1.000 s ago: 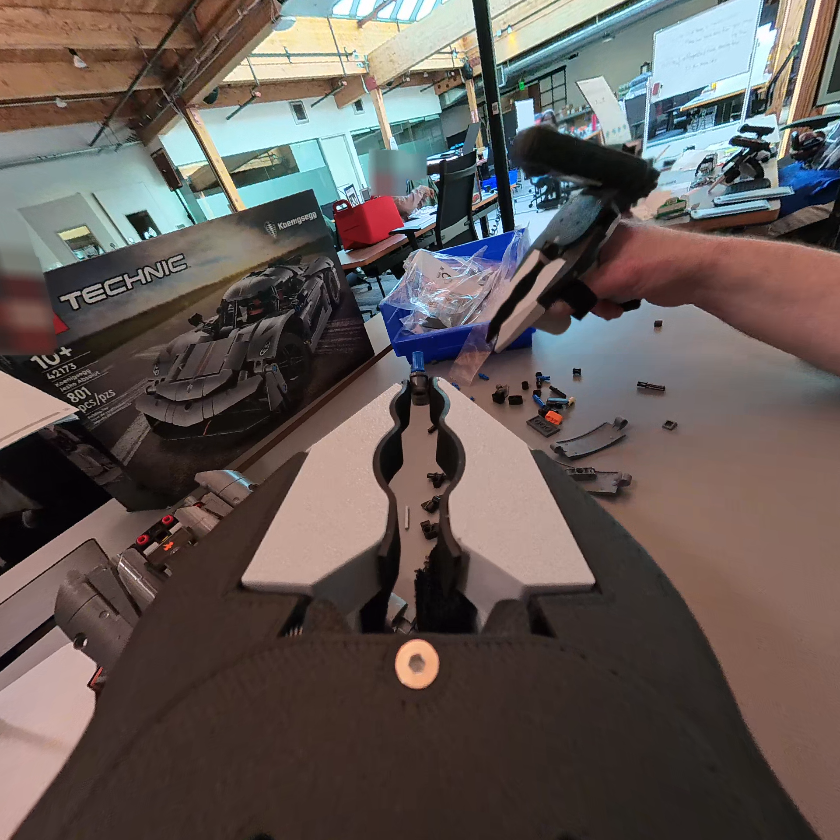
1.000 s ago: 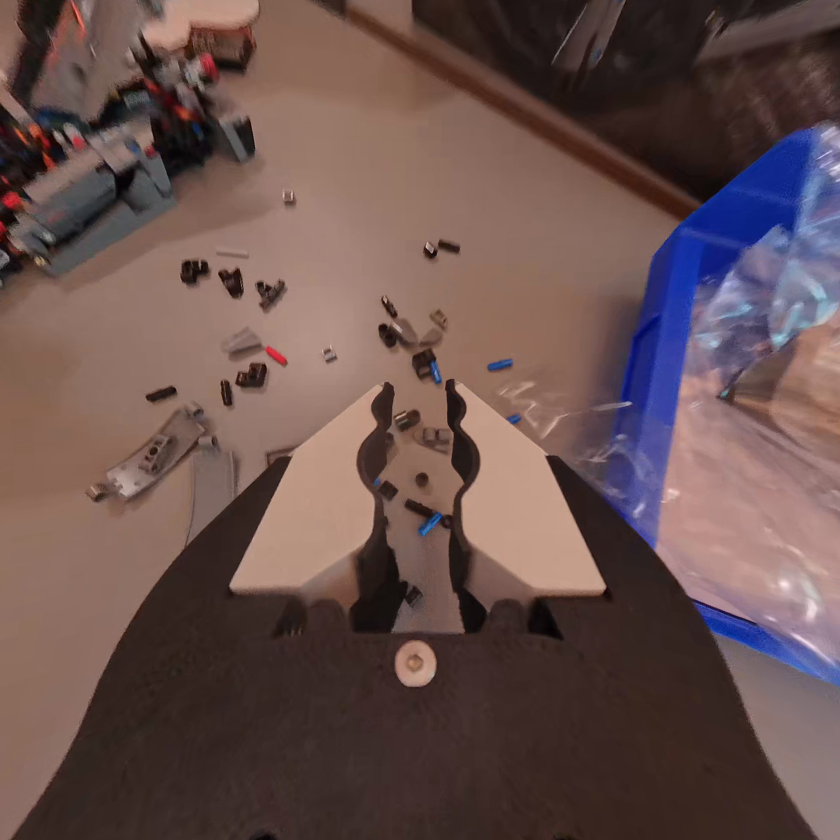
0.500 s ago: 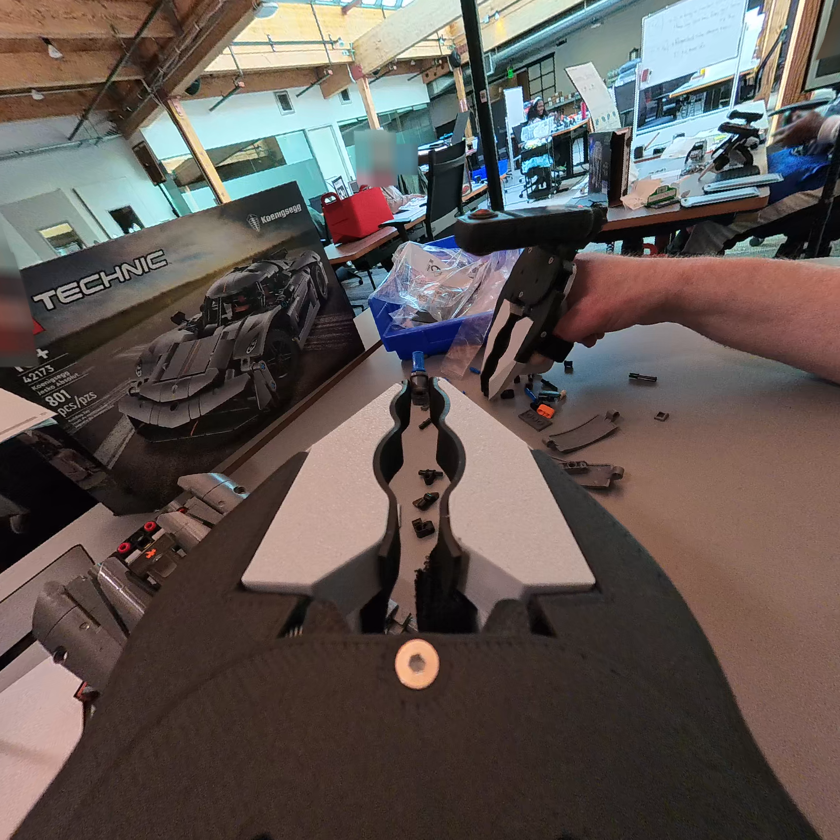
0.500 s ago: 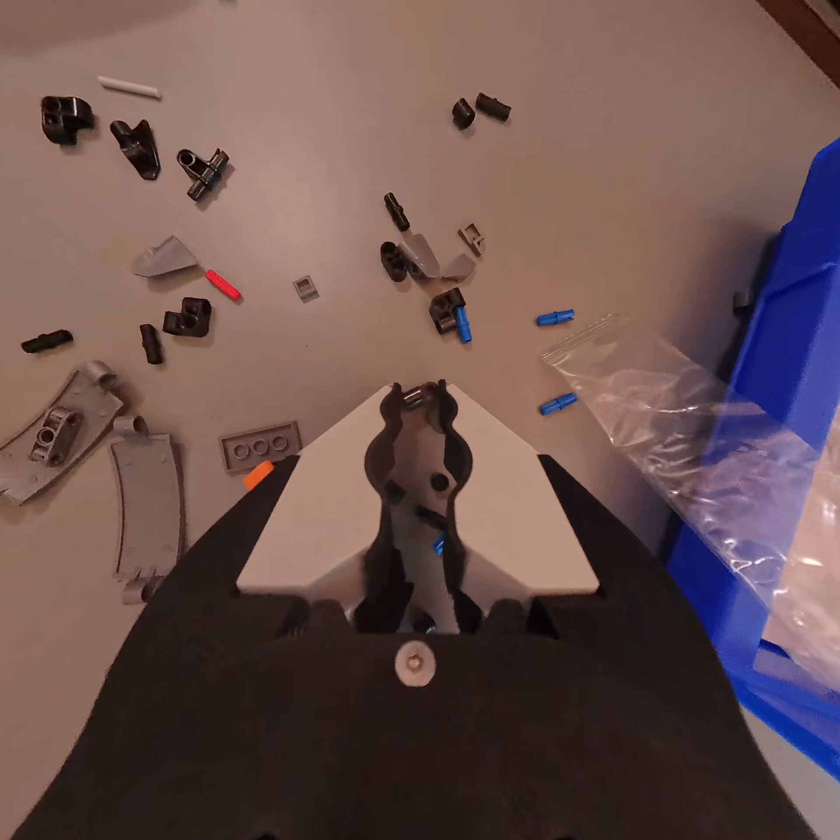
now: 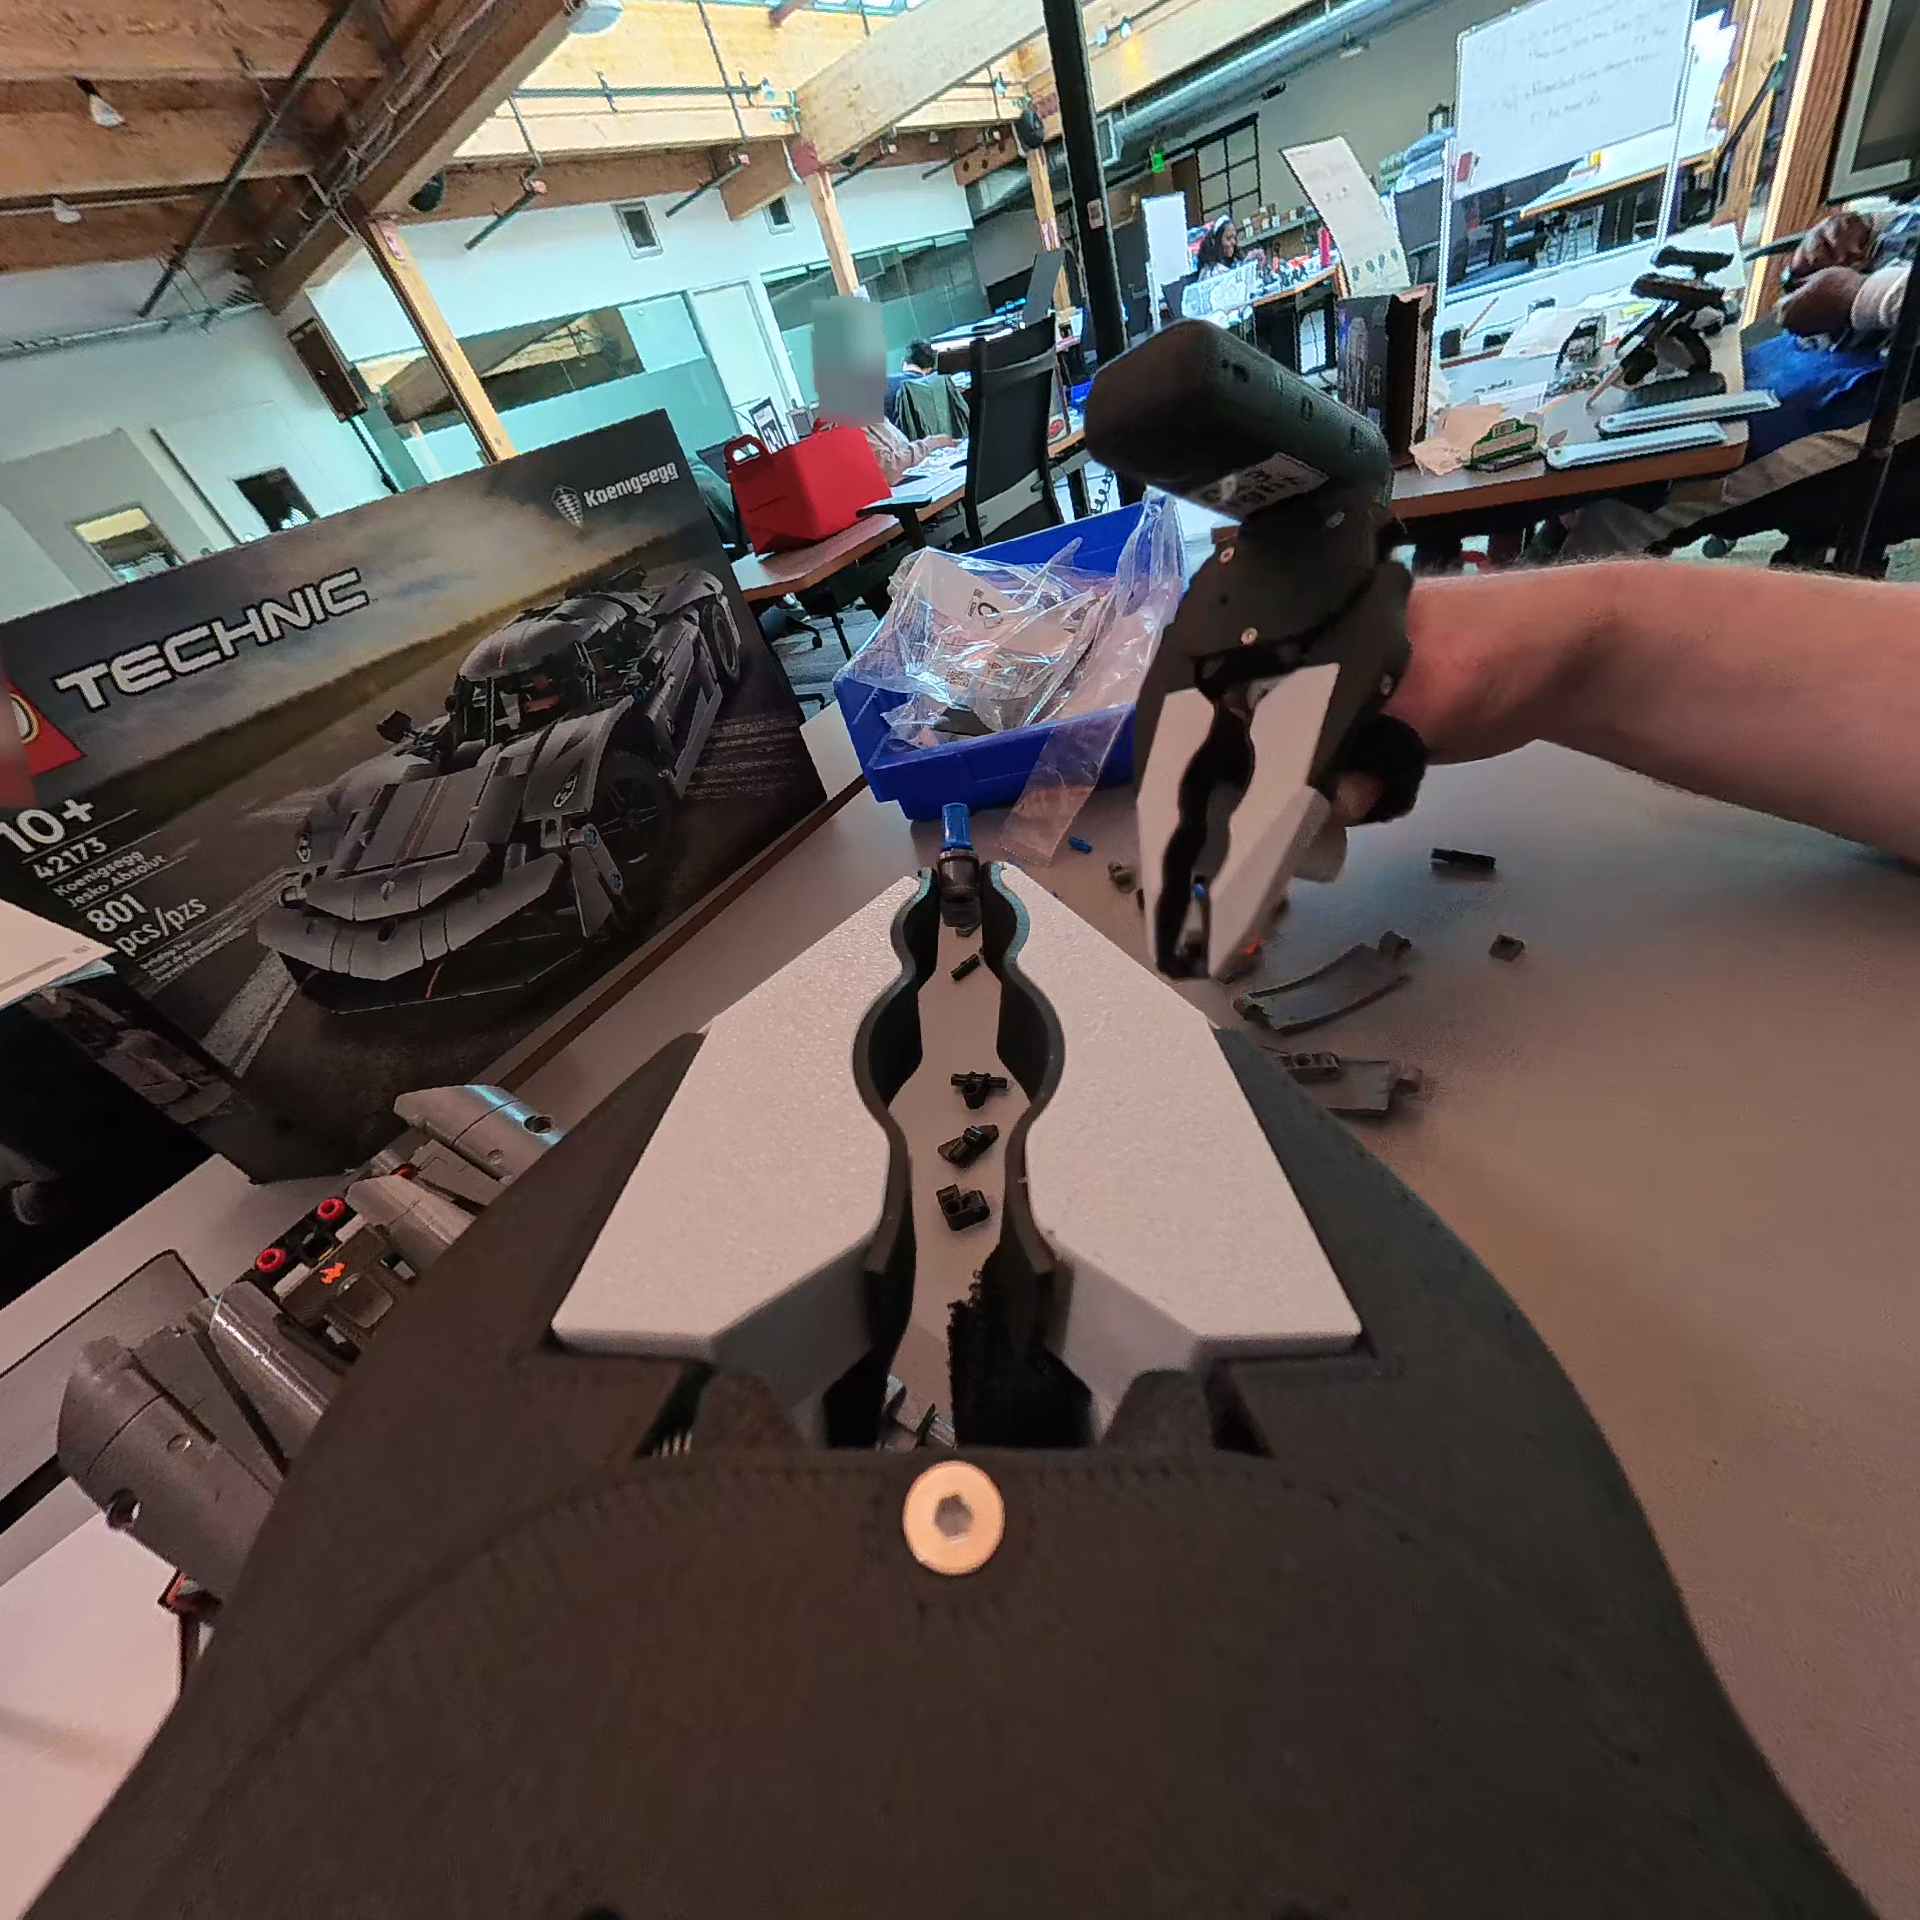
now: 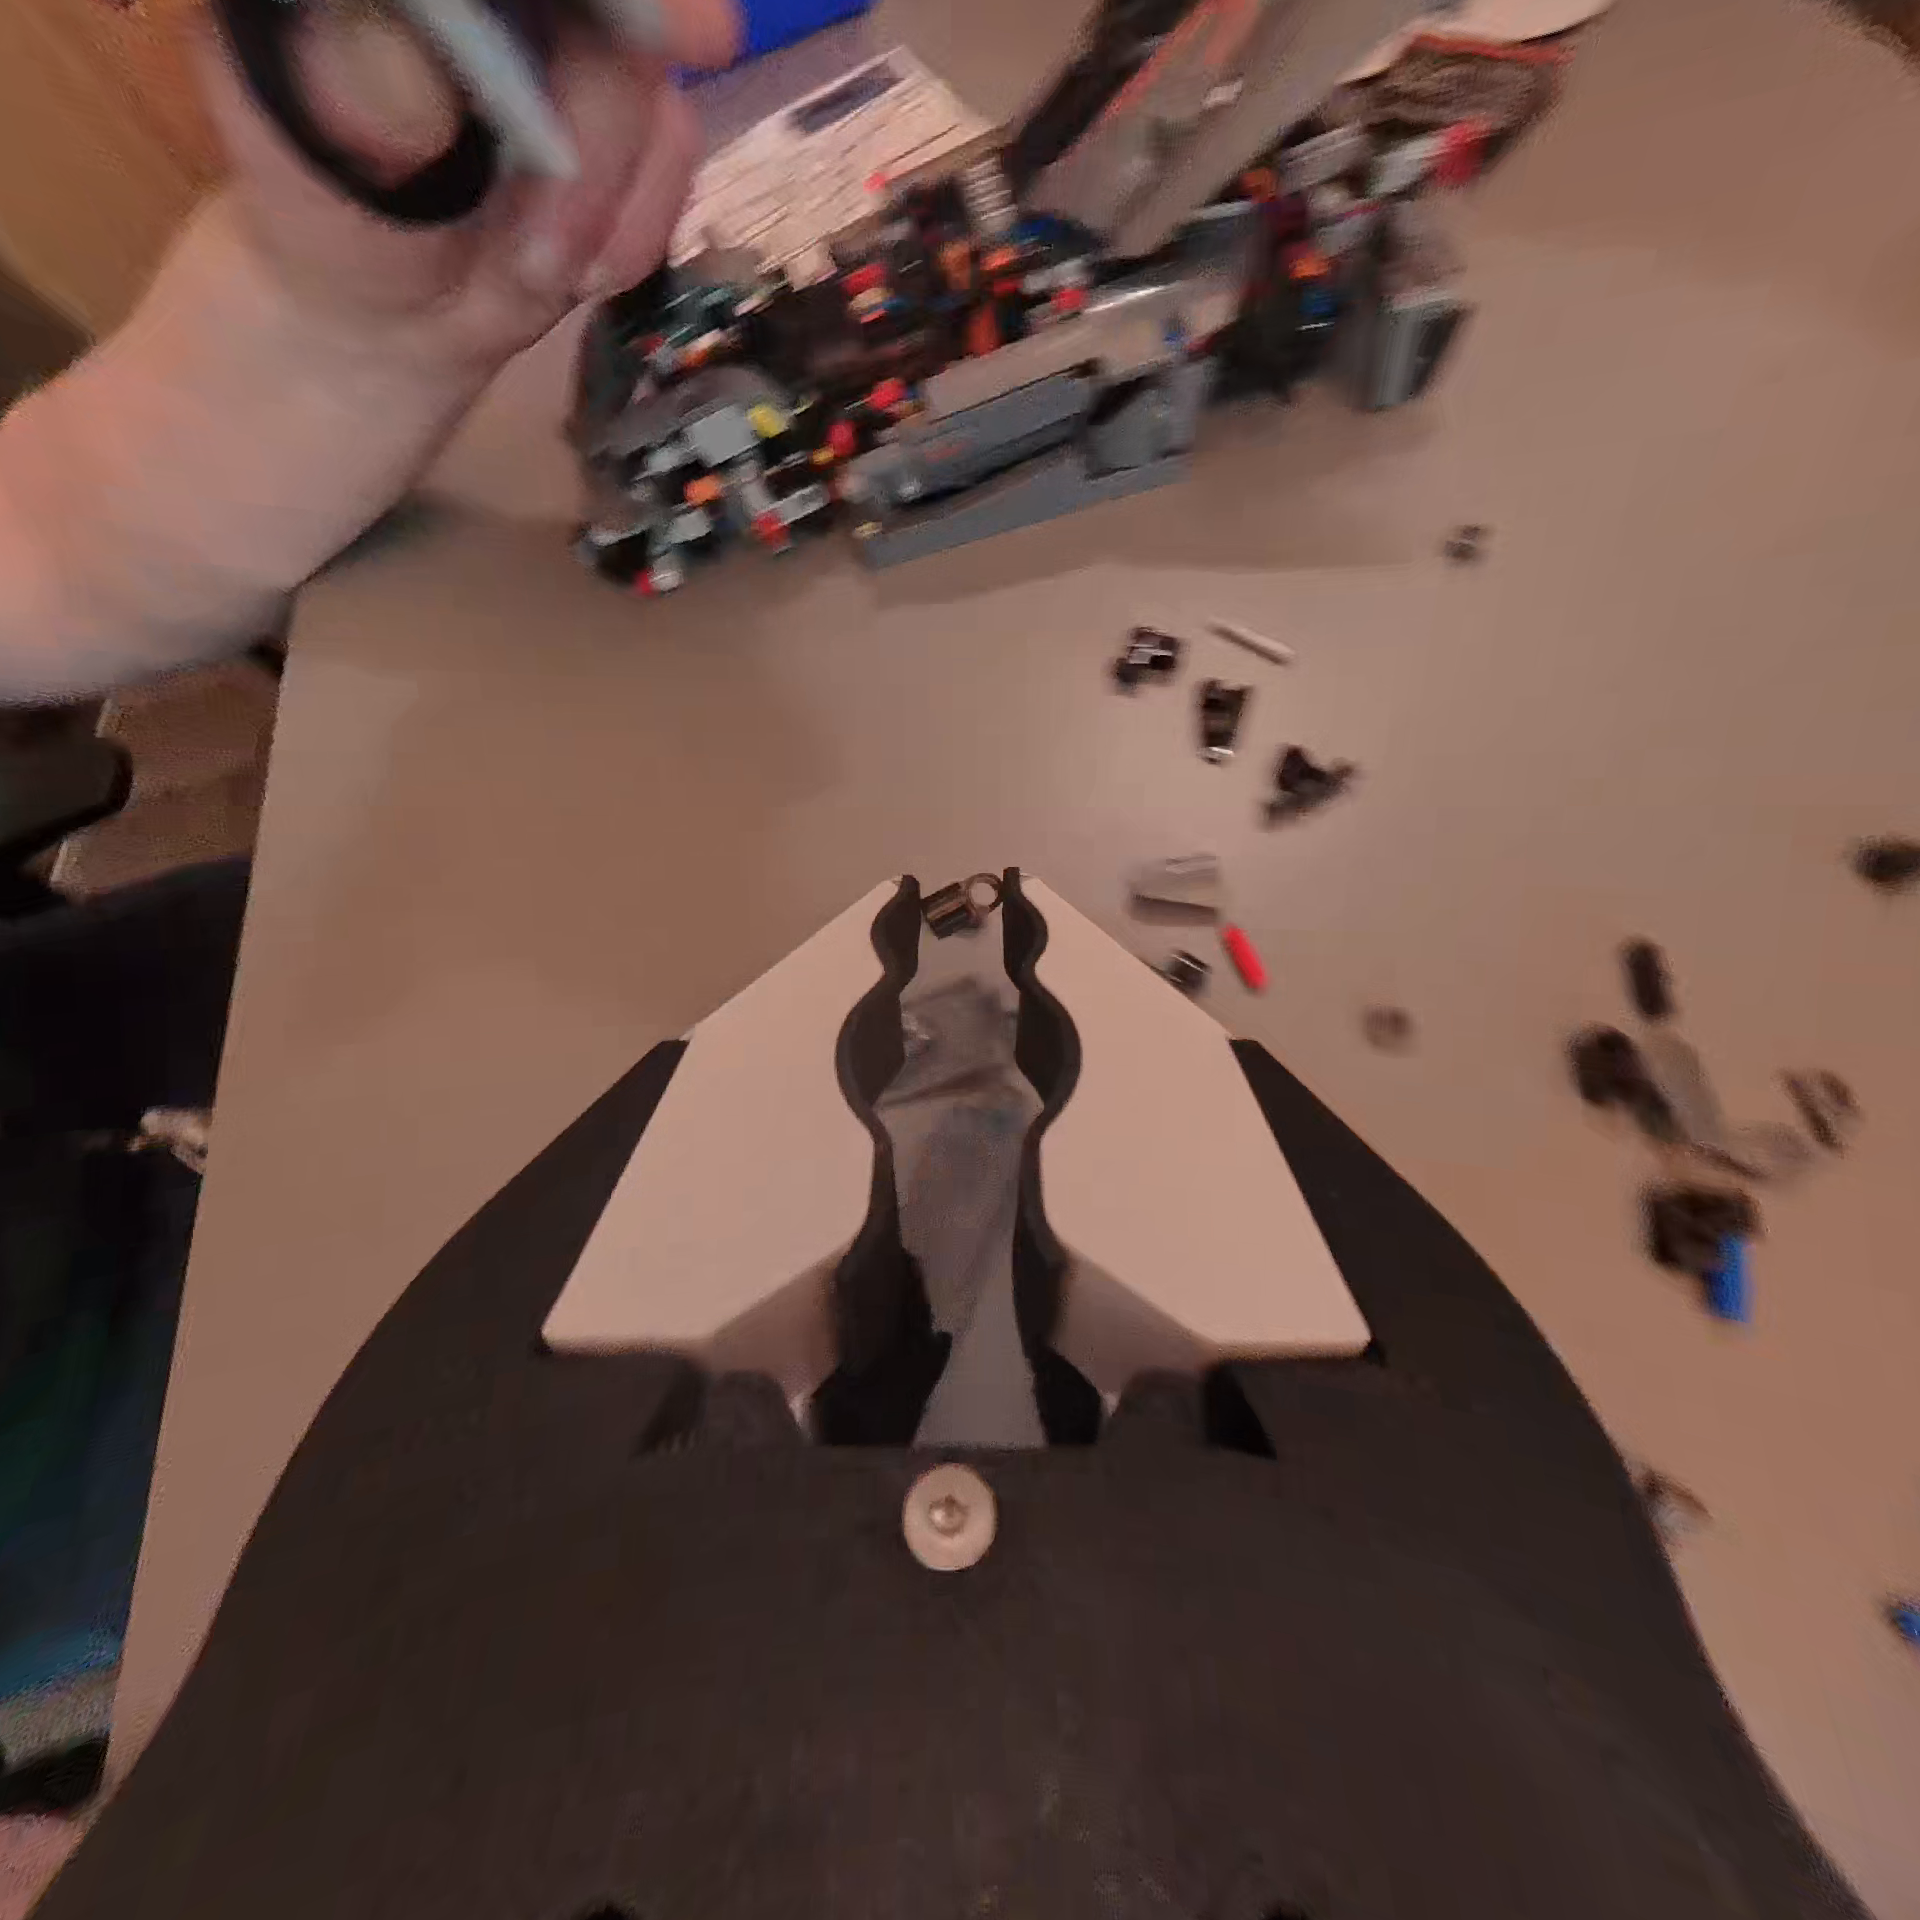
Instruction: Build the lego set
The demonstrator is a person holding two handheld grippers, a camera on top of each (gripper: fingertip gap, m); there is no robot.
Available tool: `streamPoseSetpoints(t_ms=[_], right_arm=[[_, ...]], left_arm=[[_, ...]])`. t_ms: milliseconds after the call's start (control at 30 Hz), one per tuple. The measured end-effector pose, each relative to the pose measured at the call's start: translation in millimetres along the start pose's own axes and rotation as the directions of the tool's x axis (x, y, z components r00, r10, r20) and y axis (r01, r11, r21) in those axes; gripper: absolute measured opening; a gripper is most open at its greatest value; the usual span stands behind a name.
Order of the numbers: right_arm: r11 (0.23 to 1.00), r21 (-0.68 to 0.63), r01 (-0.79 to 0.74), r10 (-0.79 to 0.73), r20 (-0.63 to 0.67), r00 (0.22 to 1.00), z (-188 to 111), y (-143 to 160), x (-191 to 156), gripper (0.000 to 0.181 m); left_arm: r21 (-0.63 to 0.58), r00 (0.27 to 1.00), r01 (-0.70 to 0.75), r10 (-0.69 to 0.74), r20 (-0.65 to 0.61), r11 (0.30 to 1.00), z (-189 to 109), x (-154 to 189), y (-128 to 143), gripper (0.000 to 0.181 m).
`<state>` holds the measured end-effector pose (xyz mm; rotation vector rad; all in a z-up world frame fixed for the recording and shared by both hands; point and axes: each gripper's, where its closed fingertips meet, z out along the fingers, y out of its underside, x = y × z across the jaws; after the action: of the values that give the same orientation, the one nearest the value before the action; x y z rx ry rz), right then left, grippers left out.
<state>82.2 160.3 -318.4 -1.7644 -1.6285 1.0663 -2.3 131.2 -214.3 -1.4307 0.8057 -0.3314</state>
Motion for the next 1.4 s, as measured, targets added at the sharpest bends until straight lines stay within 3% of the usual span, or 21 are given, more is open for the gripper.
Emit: streamPoseSetpoints(t_ms=[133, 300, 633, 900, 1400], right_arm=[[0.969, -0.170, 0.179, -0.155, 0.146, 0.977, 40.1, 13.8, -47.0, 0.014], [0.899, -0.321, 0.300, -0.226, 0.247, 0.942, 68.2, 36.8, -73.4, 0.015], [0.939, -0.227, 0.259, -0.211, 0.216, 0.953, 39.7, 23.4, -68.2, 0.022], [0.901, -0.330, 0.283, -0.213, 0.232, 0.949, 58.0, 36.1, -73.7, 0.023], [0.902, -0.317, 0.292, -0.223, 0.236, 0.946, 64.5, 36.2, -72.9, 0.014]], left_arm=[[-0.001, 1.000, -0.002, 0.002, -0.002, 1.000, 0.2, 0.6, 0.1, 0.005], [-0.005, 1.000, -0.005, 0.005, -0.008, 1.000, 1.1, 1.9, 0.9, 0.005], [0.006, 1.000, -0.005, 0.006, -0.009, 1.000, -0.5, 2.0, -2.1, 0.005], [0.000, 1.000, -0.010, 0.010, -0.010, 1.000, 0.4, 2.8, -1.1, 0.005], [-0.007, 1.000, -0.012, 0.012, -0.013, 1.000, 1.6, 4.0, 1.3, 0.005]])
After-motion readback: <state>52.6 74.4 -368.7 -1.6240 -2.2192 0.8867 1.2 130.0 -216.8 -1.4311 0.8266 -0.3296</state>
